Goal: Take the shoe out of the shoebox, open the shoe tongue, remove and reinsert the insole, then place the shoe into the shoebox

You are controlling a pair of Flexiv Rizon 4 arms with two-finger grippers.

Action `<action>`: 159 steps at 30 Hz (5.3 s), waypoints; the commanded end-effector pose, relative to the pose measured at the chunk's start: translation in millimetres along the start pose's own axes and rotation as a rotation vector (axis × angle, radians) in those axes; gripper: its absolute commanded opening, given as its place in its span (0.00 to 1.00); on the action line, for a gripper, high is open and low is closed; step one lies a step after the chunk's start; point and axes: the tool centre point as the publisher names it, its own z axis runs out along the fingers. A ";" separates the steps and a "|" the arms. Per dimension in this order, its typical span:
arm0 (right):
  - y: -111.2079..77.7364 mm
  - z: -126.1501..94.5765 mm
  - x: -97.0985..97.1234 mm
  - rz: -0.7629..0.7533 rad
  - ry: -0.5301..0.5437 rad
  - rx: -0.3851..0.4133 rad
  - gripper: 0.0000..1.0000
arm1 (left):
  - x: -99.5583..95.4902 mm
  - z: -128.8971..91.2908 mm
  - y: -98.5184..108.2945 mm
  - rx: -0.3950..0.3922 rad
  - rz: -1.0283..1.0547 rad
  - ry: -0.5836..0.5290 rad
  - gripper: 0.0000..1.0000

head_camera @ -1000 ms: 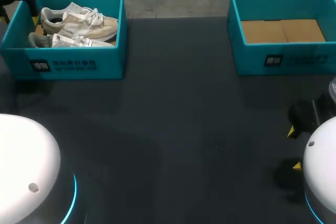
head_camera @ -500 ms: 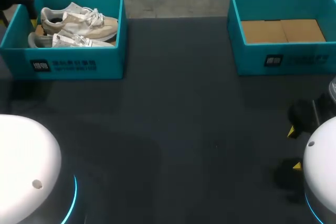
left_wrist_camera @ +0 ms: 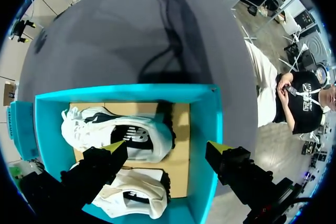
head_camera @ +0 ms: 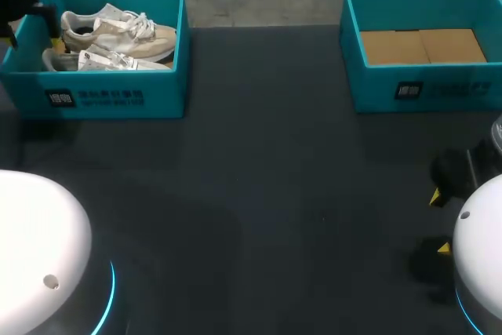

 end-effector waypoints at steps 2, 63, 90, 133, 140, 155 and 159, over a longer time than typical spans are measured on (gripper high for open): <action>-0.5 0.5 1.7 0.000 -0.003 0.001 1.00 | -2.3 11.3 6.6 0.017 0.002 0.000 1.00; -0.5 0.5 1.7 0.000 -0.003 0.001 1.00 | -4.8 89.4 20.3 0.031 -0.047 0.050 0.85; -0.5 0.5 1.7 0.000 -0.003 0.001 1.00 | -7.0 103.7 16.8 0.041 -0.023 0.066 0.43; -0.5 0.5 1.7 0.000 -0.003 0.001 1.00 | 27.5 46.4 15.6 -0.035 -0.008 0.027 0.00; -0.5 0.5 1.7 0.000 -0.003 0.001 1.00 | 21.7 35.0 9.2 -0.048 0.005 0.023 0.00; -0.5 0.5 1.7 0.000 -0.003 0.001 1.00 | 12.1 -18.7 7.4 -0.085 0.014 0.024 0.00; -0.5 0.5 1.7 0.000 -0.003 0.001 1.00 | 14.2 -40.5 7.4 -0.101 0.012 0.021 0.00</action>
